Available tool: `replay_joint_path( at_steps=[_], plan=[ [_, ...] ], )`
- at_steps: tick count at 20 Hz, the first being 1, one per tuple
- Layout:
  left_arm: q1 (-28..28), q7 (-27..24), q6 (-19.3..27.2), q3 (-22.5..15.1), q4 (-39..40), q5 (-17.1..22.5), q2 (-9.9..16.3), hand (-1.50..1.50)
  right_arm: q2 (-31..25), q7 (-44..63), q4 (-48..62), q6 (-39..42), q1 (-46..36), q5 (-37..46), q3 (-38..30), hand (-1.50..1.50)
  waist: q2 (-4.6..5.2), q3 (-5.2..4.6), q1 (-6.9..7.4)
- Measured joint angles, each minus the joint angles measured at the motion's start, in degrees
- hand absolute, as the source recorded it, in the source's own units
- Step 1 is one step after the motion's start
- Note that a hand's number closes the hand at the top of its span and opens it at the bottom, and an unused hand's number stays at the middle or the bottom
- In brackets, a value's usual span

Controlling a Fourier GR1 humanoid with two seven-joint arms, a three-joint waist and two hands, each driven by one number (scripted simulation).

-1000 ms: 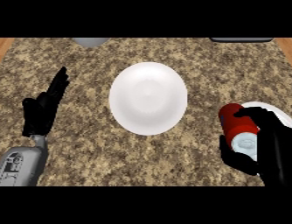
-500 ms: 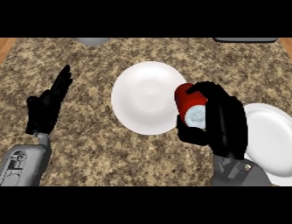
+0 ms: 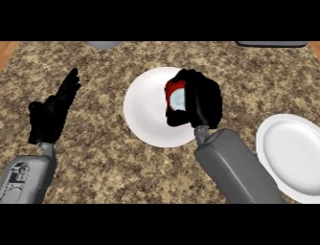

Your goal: Pick the can from the plate and place it in the plate

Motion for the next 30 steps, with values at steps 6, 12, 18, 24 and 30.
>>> replay_joint_path(
  at_steps=[6, 12, 18, 24, 30],
  plan=[
    [-1.0, -0.2, 0.0, -0.6, 0.6, -0.6, -0.7, 0.00, 0.1, 1.9, 18.8, -4.9, -8.8, -4.4, 1.5, -1.50, 0.34, 0.01, 1.23],
    [-2.1, 0.0, 0.2, -1.9, 0.9, -1.4, -1.9, 0.00, 0.1, -1.6, 31.0, -13.9, -12.5, -17.0, 3.0, -1.50, 0.78, 0.07, 2.74],
    [-2.6, -0.6, 0.1, -1.8, 1.7, -1.6, -2.1, 0.00, 0.2, -9.2, 36.0, -20.9, -14.8, -28.7, 4.5, -1.50, 0.86, 0.09, 3.05],
    [-2.0, -0.8, 0.2, -1.1, 1.9, -1.6, -1.8, 0.00, 0.2, -17.5, 31.0, -31.3, -12.2, -37.6, 2.9, -1.50, 0.46, 0.10, 1.74],
    [-0.3, -0.7, 0.5, 0.7, 1.2, -1.0, -0.8, 0.00, -1.7, -21.1, 23.0, -37.2, -6.0, -41.0, -1.0, -1.50, -0.23, 0.05, -0.73]
  ],
)
